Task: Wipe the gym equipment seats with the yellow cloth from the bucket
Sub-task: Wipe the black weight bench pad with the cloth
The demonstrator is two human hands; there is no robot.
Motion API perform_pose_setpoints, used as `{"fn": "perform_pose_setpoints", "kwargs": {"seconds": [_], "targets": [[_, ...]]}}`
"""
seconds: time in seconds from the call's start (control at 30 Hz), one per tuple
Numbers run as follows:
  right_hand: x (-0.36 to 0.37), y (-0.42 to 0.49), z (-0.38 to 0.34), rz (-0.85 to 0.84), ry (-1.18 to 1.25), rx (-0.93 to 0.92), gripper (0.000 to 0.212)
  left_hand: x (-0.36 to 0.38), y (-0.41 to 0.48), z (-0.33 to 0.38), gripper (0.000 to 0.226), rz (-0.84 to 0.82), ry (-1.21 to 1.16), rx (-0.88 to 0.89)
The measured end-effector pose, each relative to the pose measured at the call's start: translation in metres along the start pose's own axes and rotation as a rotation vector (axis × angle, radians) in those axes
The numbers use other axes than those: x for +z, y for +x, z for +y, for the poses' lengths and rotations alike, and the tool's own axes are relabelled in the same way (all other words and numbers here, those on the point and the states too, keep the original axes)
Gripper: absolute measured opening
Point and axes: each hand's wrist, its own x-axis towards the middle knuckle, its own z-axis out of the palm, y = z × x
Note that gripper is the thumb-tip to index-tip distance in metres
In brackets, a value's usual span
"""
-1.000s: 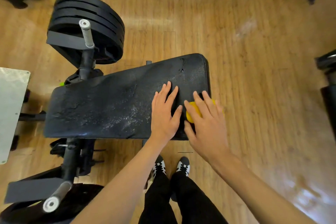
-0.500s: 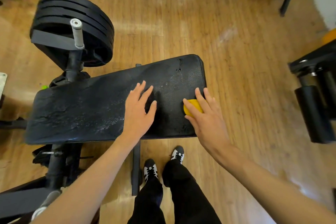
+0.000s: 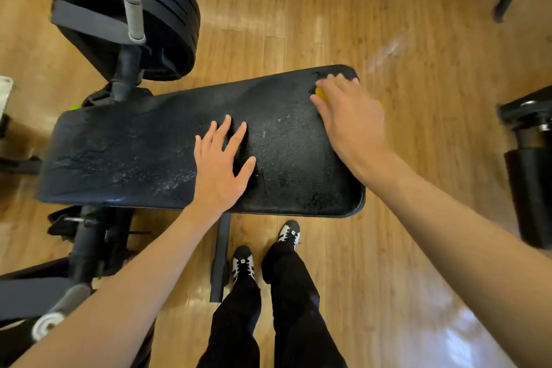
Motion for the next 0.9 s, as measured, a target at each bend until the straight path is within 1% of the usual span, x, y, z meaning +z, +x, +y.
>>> {"fn": "perform_pose_setpoints", "kwargs": {"seconds": [0.07,0.17,0.2,0.3,0.4,0.47,0.57,0.63,0.67,0.7,0.77,0.83,0.9], "targets": [[0.0,-0.048,-0.018,0.013,0.007,-0.115,0.025,0.0,-0.001,0.001,0.065,0.005,0.007,-0.007],[-0.007,-0.088,-0.02,-0.055,0.089,-0.238,0.042,-0.001,-0.001,0.003,0.066,0.002,0.007,-0.001],[-0.01,-0.09,-0.015,-0.07,0.074,-0.285,0.044,-0.001,-0.001,0.002,0.066,0.002,0.005,-0.002],[-0.016,-0.08,0.005,-0.156,-0.136,-0.475,0.038,-0.001,0.0,0.002,0.066,-0.001,0.005,-0.004],[-0.006,-0.057,0.022,-0.215,-0.156,-0.599,0.038,0.0,0.0,0.0,0.066,0.009,0.002,0.005],[0.001,-0.023,0.034,-0.216,-0.119,-0.558,0.039,0.001,0.0,-0.001,0.066,0.017,-0.007,0.008],[0.005,0.041,0.036,-0.176,-0.077,-0.362,0.024,0.001,0.001,-0.001,0.066,0.023,-0.016,0.006],[0.009,0.063,0.026,-0.195,-0.09,-0.262,0.022,0.001,0.001,-0.002,0.066,0.024,-0.019,0.003],[0.01,0.061,0.018,-0.178,-0.098,-0.231,0.021,0.001,0.001,-0.002,0.066,0.024,-0.021,0.001],[0.01,0.049,0.01,-0.162,-0.101,-0.216,0.022,0.001,0.0,-0.002,0.066,0.023,-0.024,0.0],[0.005,0.003,-0.008,-0.18,-0.125,-0.202,0.033,0.001,0.0,-0.001,0.066,0.021,-0.027,0.0],[-0.008,-0.053,-0.027,-0.242,-0.138,-0.176,0.046,0.0,0.0,-0.002,0.066,0.024,-0.021,-0.003],[-0.021,-0.094,-0.037,-0.324,-0.119,-0.232,0.059,0.0,0.0,-0.002,0.066,0.023,-0.017,-0.004]]}}
